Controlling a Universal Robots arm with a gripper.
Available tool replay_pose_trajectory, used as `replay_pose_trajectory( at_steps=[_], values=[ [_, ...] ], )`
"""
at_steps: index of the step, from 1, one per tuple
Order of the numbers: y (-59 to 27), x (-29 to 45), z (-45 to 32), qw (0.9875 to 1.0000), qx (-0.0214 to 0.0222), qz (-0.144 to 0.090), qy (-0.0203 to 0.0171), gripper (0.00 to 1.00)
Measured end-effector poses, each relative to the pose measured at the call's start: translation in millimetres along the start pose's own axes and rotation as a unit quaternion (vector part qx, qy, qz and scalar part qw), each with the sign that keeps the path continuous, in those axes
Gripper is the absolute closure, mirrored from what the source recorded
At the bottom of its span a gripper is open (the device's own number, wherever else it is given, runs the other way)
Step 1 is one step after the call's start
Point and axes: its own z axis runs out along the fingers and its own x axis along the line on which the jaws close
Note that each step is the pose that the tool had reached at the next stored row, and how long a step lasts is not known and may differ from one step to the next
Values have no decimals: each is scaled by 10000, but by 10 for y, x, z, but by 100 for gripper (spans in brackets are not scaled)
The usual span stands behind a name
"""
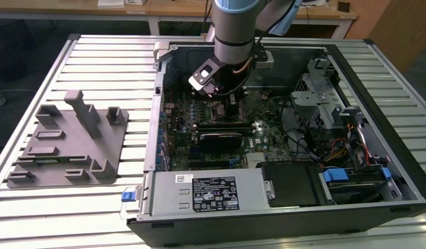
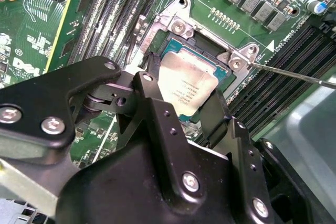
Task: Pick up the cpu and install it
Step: 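Place the cpu into insertion slot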
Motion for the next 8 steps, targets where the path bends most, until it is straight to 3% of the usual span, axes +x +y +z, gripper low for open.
replay_pose_trajectory(
  at_steps=[8],
  values=[
    [0,2,0,10000,0,0,-1,44]
  ],
)
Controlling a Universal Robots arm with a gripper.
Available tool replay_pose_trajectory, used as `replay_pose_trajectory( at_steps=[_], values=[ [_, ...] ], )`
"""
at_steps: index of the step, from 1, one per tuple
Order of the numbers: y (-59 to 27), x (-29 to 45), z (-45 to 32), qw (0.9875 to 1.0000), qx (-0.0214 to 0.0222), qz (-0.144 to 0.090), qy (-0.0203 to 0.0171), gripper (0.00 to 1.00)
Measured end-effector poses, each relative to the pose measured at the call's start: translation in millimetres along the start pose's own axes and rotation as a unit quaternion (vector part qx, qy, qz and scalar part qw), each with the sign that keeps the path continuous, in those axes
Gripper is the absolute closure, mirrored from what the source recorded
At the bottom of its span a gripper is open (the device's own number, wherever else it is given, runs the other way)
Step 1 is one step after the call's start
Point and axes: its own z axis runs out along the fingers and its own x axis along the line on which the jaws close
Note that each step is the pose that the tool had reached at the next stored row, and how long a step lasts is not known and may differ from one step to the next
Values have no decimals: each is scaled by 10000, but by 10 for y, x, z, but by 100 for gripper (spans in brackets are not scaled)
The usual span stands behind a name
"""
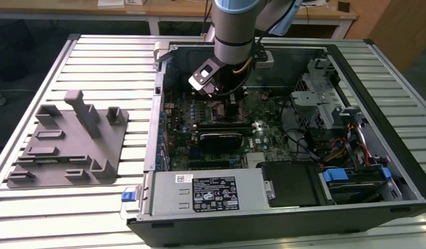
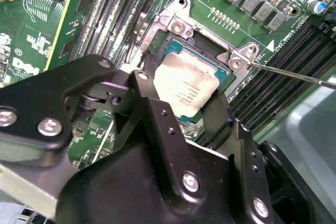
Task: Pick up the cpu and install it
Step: 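Place the cpu into insertion slot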
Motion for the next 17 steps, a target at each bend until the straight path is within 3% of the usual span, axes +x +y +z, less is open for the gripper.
replay_pose_trajectory(
  at_steps=[1,17],
  values=[
    [0,0,0,10000,0,0,0,38],
    [1,1,-32,10000,-1,0,3,38]
  ],
)
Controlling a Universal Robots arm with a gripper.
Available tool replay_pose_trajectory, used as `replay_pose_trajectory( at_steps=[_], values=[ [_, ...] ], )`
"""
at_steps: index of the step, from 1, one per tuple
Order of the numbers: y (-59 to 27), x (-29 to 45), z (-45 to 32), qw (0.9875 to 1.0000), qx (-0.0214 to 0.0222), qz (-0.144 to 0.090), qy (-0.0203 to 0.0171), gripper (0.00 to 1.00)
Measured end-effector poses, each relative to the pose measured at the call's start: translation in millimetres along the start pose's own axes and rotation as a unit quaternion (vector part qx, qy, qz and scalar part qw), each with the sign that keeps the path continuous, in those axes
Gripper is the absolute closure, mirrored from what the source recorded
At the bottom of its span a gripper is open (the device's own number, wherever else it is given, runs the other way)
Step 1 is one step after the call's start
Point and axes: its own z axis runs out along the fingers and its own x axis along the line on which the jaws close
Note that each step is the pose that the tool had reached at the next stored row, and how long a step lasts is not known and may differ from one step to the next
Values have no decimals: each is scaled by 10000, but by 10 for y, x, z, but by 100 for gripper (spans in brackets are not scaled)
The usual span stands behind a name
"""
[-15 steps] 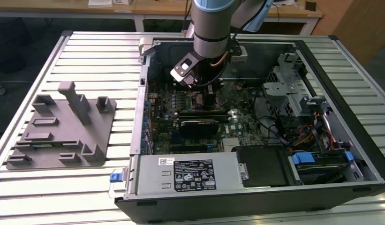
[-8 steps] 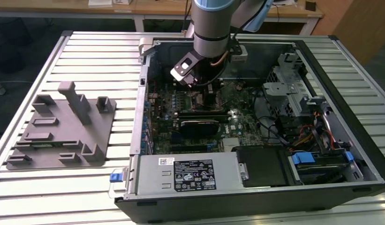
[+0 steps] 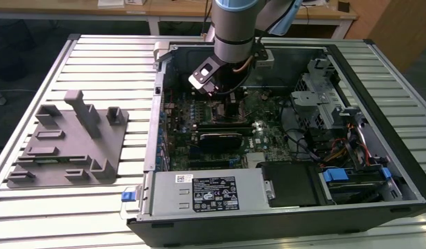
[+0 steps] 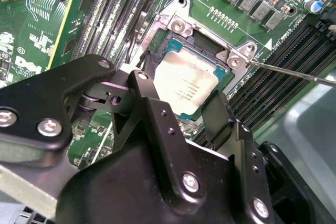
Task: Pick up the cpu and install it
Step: 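Place the cpu into insertion slot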
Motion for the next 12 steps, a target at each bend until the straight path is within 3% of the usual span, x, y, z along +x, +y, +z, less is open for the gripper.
replay_pose_trajectory(
  at_steps=[5,7,12],
  values=[
    [0,0,-1,10000,0,0,0,38],
    [0,-1,-2,10000,1,0,-1,46],
    [0,0,-1,10000,1,0,-1,47]
  ],
)
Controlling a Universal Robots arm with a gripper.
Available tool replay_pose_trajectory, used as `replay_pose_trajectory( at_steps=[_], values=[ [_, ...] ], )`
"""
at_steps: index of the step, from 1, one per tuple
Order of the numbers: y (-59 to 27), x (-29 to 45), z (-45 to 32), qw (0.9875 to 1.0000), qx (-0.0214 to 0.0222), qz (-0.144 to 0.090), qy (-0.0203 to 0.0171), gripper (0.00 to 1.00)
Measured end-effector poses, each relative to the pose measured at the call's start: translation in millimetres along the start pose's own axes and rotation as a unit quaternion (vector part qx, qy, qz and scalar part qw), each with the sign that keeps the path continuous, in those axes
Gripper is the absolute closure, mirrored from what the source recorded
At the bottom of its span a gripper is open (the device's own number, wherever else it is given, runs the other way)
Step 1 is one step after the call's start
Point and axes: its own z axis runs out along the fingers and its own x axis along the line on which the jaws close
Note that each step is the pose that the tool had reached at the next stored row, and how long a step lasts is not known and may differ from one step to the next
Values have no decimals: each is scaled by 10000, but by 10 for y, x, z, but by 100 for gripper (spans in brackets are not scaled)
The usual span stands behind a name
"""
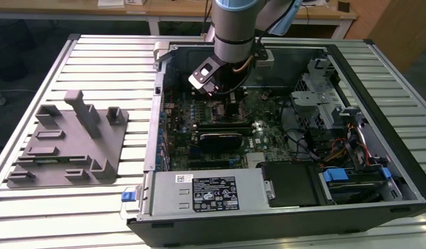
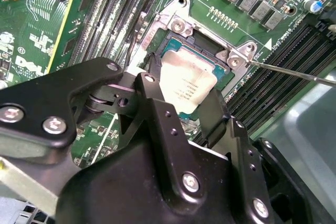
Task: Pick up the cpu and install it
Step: 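Place the cpu into insertion slot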
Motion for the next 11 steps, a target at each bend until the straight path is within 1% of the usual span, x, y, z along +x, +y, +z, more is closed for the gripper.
replay_pose_trajectory(
  at_steps=[2,4,6,8,11],
  values=[
    [0,0,1,10000,-1,1,-4,47],
    [1,1,1,10000,-1,4,-31,47],
    [0,0,0,10000,0,5,-46,47],
    [0,0,0,10000,1,5,-54,47],
    [0,0,0,10000,0,5,-55,47]
  ],
)
